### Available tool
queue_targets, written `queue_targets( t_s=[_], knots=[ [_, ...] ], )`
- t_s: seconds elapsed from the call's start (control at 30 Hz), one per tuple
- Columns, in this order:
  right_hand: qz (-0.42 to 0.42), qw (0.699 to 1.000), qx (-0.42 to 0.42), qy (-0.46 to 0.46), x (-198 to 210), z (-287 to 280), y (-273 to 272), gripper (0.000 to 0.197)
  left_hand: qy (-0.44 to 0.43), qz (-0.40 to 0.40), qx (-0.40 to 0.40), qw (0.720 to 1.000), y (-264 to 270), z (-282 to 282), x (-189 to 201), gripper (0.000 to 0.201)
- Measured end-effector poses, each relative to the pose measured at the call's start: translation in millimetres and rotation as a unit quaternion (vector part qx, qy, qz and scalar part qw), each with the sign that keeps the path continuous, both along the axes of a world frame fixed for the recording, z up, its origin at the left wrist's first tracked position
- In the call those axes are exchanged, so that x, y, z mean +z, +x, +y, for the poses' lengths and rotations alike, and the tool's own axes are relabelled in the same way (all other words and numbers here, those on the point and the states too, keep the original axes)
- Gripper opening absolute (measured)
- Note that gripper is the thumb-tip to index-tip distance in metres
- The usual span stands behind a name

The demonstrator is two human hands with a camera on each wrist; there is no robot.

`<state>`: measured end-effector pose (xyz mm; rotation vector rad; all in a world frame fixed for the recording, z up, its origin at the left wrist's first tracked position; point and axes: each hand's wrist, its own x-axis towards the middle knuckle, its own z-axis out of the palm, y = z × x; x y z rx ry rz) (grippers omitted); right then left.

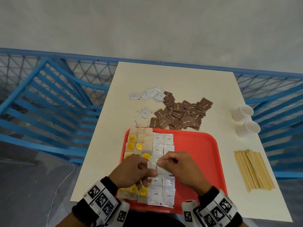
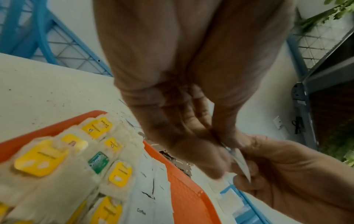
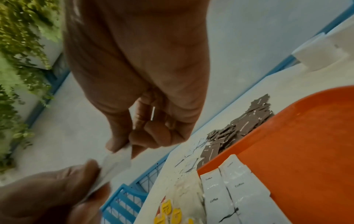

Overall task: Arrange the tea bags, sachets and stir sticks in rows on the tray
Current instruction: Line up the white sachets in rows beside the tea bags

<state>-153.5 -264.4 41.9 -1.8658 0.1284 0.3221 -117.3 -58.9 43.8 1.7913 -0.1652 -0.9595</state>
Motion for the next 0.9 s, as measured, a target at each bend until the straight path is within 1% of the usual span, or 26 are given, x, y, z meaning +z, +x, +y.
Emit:
queue_targets(
  t_s=[0.07,0.13,0.17,0.23,0.3,0.37,0.43,0.47,0.53,0.6,0.63,0.7,0.77,0.9],
  knots=[
    [0.019,0.999,-0.018,0.026,-1.6,1.1,0.3,0.008,-0.002,-0.043,0.055,0.998,5.4,3.8,-1.3,0.026],
    [0.054,0.998,0.009,0.027,-4.4,1.0,-1.5,0.013,-0.021,-0.059,0.12,0.991,10.6,7.2,-4.5,0.014],
    [0.067,0.997,0.026,0.016,-6.5,1.3,-2.8,0.016,-0.025,-0.065,0.13,0.989,12.8,7.9,-6.1,0.01],
    [0.07,0.997,0.034,0.003,-9.9,3.3,-2.0,0.021,-0.015,-0.086,0.101,0.991,15.6,5.9,-8.3,0.008],
    [0.062,0.998,0.019,0.008,-10.6,4.1,3.8,0.019,-0.007,-0.106,0.076,0.991,19.9,1.6,-7.6,0.008],
    [0.067,0.998,0.004,0.009,-9.2,2.6,13.6,0.015,-0.018,-0.113,0.097,0.989,28.5,-0.2,-9.0,0.006],
    [0.071,0.997,-0.016,-0.005,-12.9,-2.5,28.8,0.012,-0.032,-0.111,0.145,0.983,38.2,1.4,-12.9,0.004],
    [0.072,0.996,-0.041,-0.016,-18.3,-5.7,39.0,0.012,-0.03,-0.113,0.164,0.98,42.2,3.2,-15.5,0.005],
    [0.091,0.988,-0.121,-0.021,-35.7,-13.1,64.1,0.01,-0.013,-0.118,0.172,0.978,46.4,6.7,-20.1,0.006],
    [0.122,0.977,-0.175,-0.027,-54.8,-19.2,90.0,0.009,0.01,-0.12,0.147,0.982,45.3,10.9,-24.1,0.007],
    [0.136,0.973,-0.185,-0.033,-64.0,-21.2,101.3,0.008,0.022,-0.121,0.132,0.984,44.4,13.7,-25.9,0.008],
    [0.153,0.97,-0.183,-0.047,-78.0,-22.6,115.6,0.012,0.038,-0.117,0.117,0.986,42.3,20.2,-30.0,0.009],
    [0.161,0.97,-0.169,-0.068,-85.5,-20.9,122.1,0.017,0.046,-0.108,0.12,0.986,41.2,26.5,-34.4,0.01],
    [0.161,0.967,-0.177,-0.086,-90.3,-16.2,123.9,0.018,0.059,-0.108,0.119,0.985,42.3,34.6,-39.6,0.011]
  ],
)
